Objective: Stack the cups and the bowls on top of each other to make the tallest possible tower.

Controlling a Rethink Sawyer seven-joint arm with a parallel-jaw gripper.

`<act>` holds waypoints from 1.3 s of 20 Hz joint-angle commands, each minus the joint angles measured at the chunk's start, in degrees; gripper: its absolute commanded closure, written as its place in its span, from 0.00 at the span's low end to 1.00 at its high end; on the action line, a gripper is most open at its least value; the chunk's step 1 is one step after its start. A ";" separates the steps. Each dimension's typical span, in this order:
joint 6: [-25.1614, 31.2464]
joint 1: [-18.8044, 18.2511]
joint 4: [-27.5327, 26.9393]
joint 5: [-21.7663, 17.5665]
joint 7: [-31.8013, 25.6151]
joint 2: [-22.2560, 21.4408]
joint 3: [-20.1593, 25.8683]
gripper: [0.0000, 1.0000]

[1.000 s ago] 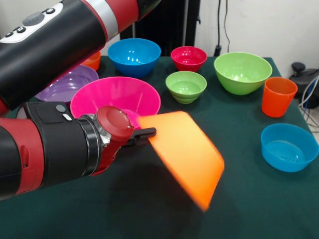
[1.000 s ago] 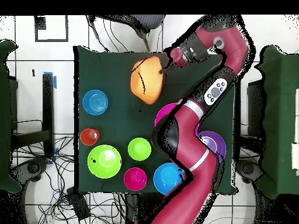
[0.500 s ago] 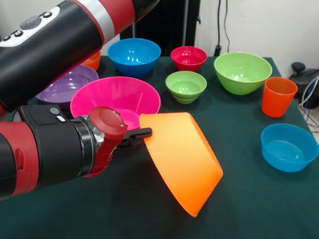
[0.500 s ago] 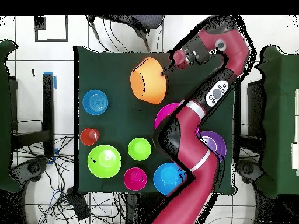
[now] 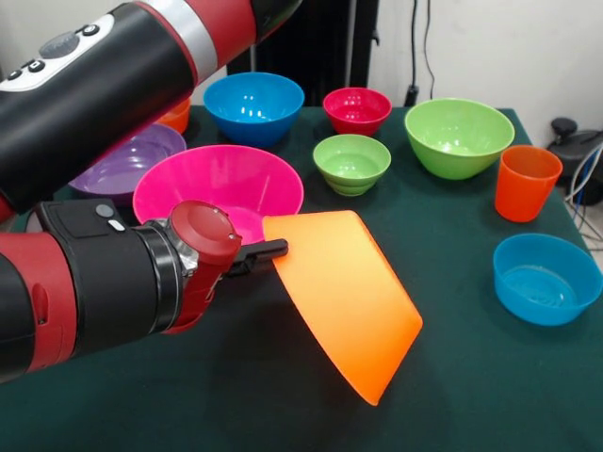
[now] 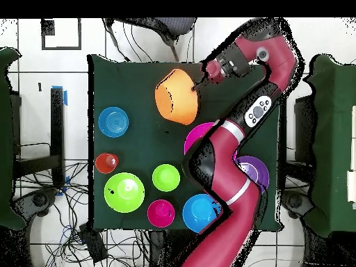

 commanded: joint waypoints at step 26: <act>-8.90 0.49 -9.55 -8.34 -21.86 4.50 -5.25 1.00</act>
